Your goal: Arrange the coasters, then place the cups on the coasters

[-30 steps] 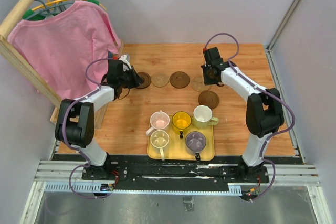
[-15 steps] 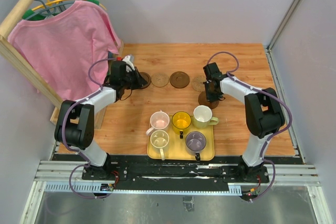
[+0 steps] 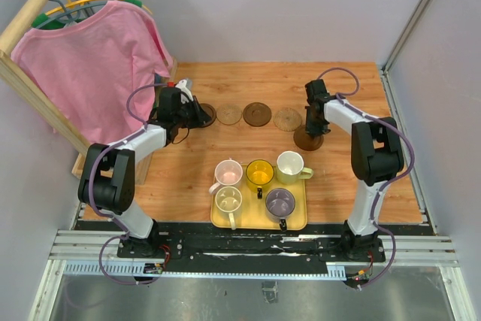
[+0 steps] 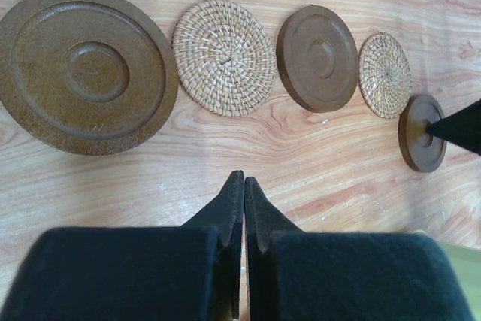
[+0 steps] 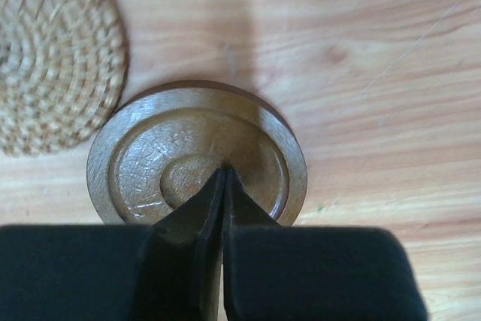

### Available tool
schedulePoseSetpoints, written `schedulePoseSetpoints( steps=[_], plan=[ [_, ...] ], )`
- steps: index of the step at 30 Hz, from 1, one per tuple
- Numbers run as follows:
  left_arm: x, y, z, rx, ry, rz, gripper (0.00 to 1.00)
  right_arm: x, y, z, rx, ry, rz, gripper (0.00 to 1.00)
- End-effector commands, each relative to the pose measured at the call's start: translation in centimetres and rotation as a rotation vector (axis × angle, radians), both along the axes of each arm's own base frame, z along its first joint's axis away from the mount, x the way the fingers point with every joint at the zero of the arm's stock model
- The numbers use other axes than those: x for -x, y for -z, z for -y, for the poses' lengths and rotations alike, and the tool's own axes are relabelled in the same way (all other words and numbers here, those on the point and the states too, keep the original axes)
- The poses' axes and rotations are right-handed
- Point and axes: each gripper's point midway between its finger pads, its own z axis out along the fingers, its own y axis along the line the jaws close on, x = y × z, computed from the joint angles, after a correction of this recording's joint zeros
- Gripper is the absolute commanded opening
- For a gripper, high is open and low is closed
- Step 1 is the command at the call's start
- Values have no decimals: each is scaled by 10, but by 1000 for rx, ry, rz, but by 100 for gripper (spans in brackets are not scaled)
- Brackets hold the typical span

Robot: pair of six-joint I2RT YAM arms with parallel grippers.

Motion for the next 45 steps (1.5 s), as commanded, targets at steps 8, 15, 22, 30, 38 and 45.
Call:
schedulePoseSetpoints(
  steps=[8,15,22,30,38,45],
  plan=[
    [-9,-5,3,-10,7,29,0,-40,15,39,72,89,-32,1],
    [-17,-11,4,-14,14,56,0,-68,14,51,89,121,-2,1],
    [-25,-3,13,22,27,28,0,-90,23,67,51,160,7,1],
    [-35,-1,20,37,36,29,1,-102,23,72,18,169,20,1],
    [-39,4,23,45,41,28,1,-92,27,59,-41,149,-7,1],
    [-41,2,21,26,39,36,1,-86,29,45,-38,110,-17,1]
  ],
)
